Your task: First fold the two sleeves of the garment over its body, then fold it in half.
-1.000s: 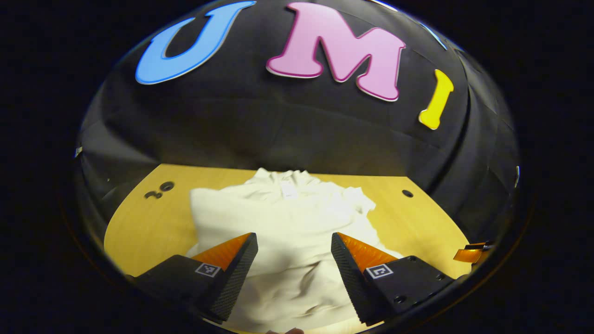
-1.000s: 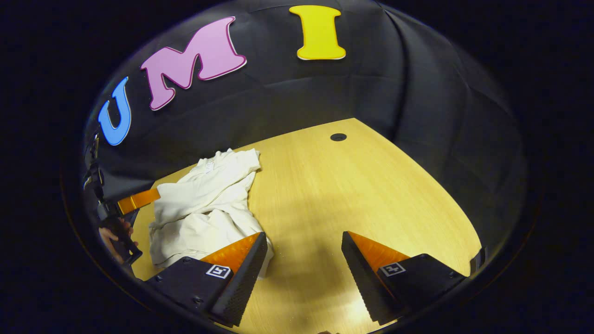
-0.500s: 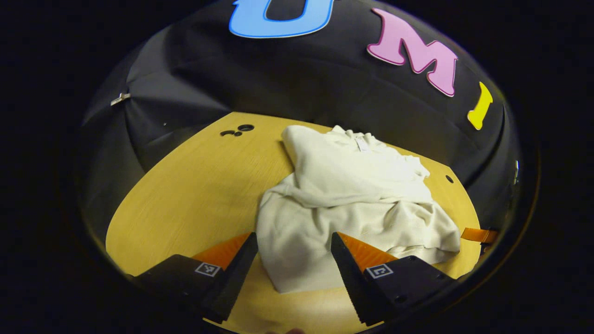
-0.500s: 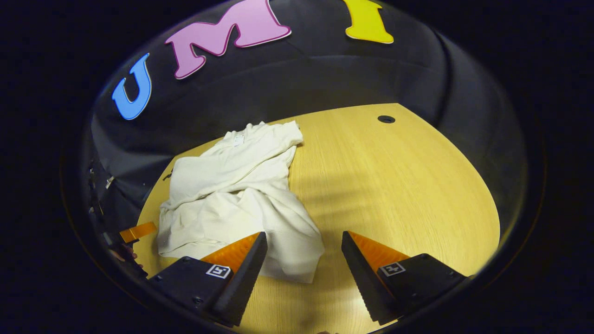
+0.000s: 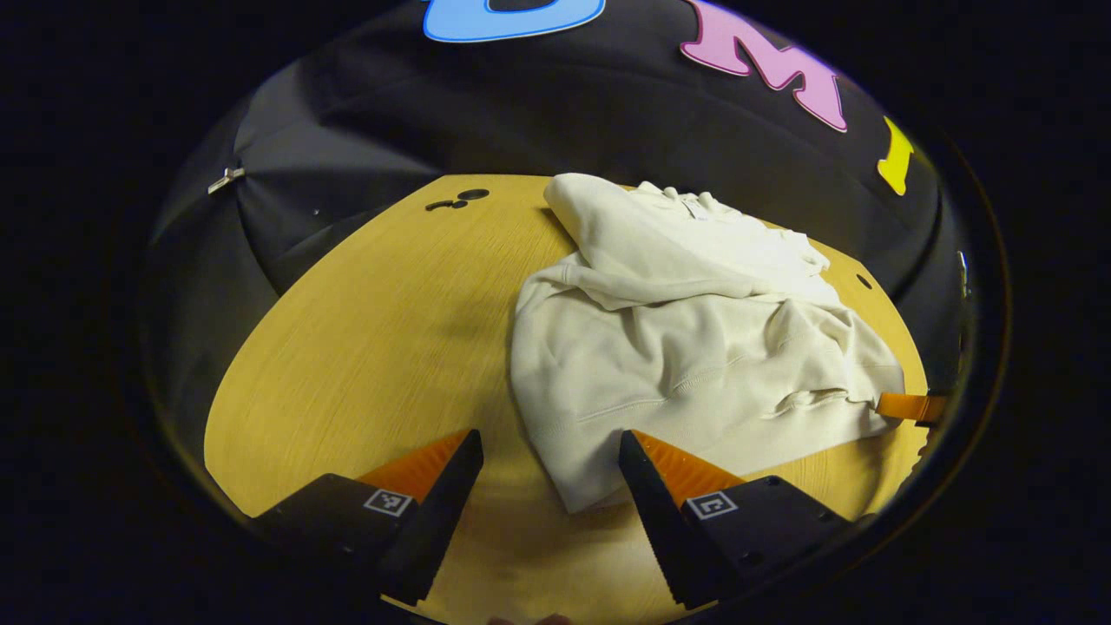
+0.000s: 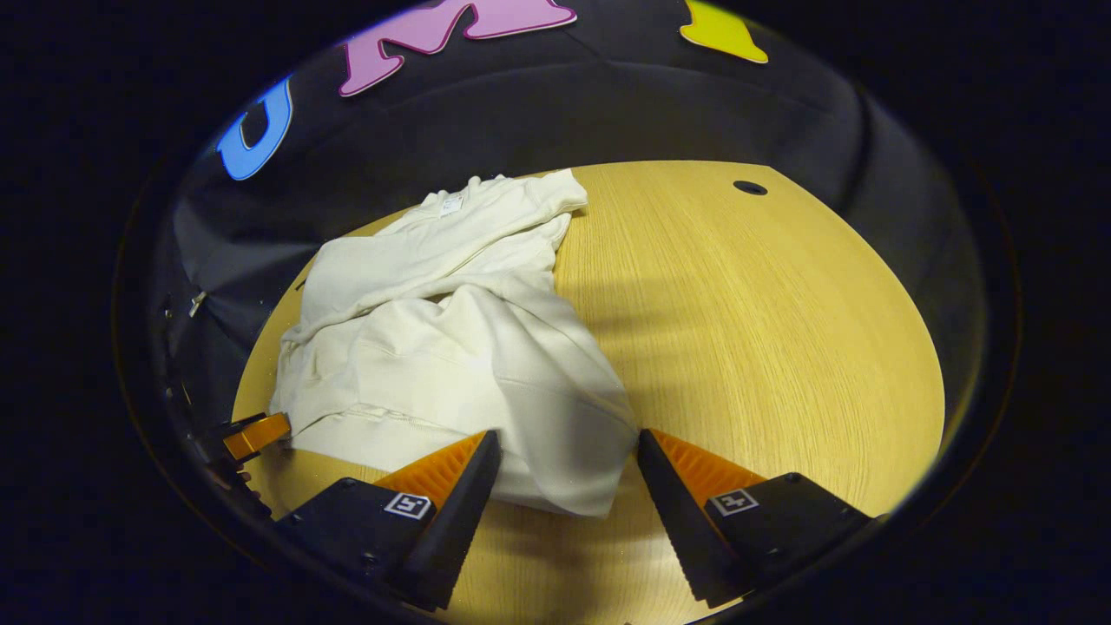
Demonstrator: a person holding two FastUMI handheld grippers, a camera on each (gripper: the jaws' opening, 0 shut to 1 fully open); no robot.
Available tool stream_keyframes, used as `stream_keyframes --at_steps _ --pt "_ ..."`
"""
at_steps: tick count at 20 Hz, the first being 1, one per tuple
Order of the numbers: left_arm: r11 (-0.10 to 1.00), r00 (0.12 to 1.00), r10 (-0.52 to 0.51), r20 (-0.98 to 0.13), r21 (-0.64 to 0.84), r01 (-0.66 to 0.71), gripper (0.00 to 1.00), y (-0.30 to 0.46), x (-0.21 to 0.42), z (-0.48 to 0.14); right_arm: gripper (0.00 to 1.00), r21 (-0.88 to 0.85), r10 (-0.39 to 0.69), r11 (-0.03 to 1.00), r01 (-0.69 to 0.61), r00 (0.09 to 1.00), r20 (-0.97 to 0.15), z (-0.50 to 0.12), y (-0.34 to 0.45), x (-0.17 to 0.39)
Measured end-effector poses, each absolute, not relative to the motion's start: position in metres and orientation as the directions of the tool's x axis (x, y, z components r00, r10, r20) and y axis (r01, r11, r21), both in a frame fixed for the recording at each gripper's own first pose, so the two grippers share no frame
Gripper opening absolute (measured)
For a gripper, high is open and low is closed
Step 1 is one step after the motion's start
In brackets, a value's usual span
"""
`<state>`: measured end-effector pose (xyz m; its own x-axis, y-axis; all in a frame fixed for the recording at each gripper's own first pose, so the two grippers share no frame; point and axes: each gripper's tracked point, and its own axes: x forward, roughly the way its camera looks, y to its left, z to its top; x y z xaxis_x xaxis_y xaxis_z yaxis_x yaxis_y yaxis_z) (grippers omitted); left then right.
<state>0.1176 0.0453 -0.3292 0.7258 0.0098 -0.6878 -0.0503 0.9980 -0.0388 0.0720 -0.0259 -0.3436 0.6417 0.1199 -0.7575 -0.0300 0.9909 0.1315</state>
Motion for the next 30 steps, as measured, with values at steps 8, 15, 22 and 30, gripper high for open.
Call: stream_keyframes --at_steps 8,15,22,30 --pt "0.996 0.730 -0.079 -0.679 -0.027 0.082 0.67 0.026 0.120 -0.332 0.87 0.018 0.046 0.999 -0.050 0.644 -0.764 -0.351 -0.030 0.072" --pt "0.995 0.761 -0.050 -0.647 0.029 0.090 0.08 0.011 0.121 -0.330 0.11 0.077 0.101 0.995 -0.065 0.618 -0.780 -0.350 -0.011 0.069" --pt "0.992 0.757 -0.082 -0.648 0.021 0.125 0.06 0.007 0.121 -0.311 0.07 0.145 0.162 0.986 -0.078 0.619 -0.768 -0.333 -0.009 0.076" --pt "0.989 0.809 -0.146 -0.569 -0.094 0.113 0.06 -0.005 0.150 -0.246 0.07 0.189 0.227 0.973 -0.132 0.682 -0.695 -0.288 0.011 0.126"
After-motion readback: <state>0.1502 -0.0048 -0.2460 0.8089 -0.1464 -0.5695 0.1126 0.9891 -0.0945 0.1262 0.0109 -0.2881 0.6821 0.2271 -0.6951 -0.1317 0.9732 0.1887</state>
